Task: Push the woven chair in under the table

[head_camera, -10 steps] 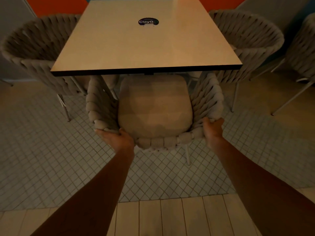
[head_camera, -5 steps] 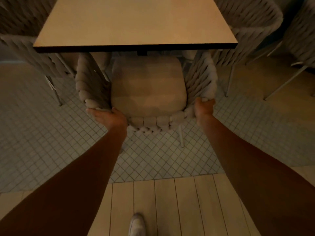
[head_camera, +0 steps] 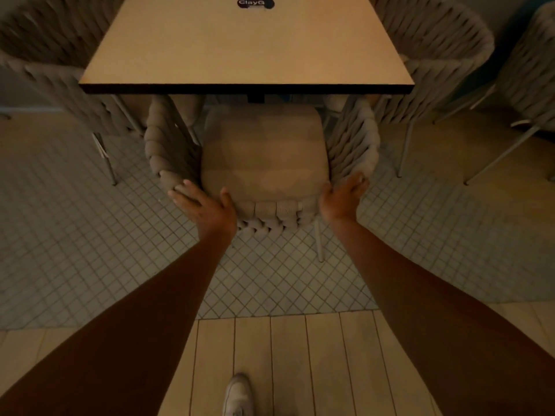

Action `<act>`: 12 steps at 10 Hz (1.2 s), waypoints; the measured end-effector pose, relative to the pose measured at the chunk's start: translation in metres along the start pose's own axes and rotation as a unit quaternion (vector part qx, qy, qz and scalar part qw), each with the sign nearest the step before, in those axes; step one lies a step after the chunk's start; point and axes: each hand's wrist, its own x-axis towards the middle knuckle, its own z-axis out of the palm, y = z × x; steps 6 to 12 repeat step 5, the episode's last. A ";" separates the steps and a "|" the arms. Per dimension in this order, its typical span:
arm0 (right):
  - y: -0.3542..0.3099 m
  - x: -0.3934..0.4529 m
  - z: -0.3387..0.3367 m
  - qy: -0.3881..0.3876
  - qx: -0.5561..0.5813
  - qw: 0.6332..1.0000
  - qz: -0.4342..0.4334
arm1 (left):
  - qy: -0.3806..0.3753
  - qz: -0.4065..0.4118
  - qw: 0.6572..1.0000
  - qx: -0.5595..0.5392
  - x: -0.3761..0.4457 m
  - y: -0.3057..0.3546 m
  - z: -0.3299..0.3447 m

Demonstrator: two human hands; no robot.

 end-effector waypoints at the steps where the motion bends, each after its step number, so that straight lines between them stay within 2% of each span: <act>1: -0.004 -0.014 0.000 -0.046 -0.155 0.987 -0.022 | -0.056 0.032 0.994 0.083 -0.011 -0.001 -0.006; 2: -0.016 -0.027 -0.002 -0.104 -0.277 0.954 -0.055 | -0.119 0.054 0.979 0.159 -0.017 0.003 -0.011; 3: -0.043 -0.040 -0.009 -0.226 -0.389 0.888 -0.097 | -0.222 0.069 0.942 0.244 -0.011 0.016 -0.021; 4: -0.069 -0.052 -0.014 -0.318 -0.424 0.839 -0.124 | -0.278 0.105 0.906 0.302 -0.007 0.034 -0.034; 5: -0.084 -0.056 -0.022 -0.357 -0.396 0.840 -0.096 | -0.300 0.099 0.912 0.262 -0.003 0.051 -0.048; 12: -0.084 -0.056 -0.022 -0.357 -0.396 0.840 -0.096 | -0.300 0.099 0.912 0.262 -0.003 0.051 -0.048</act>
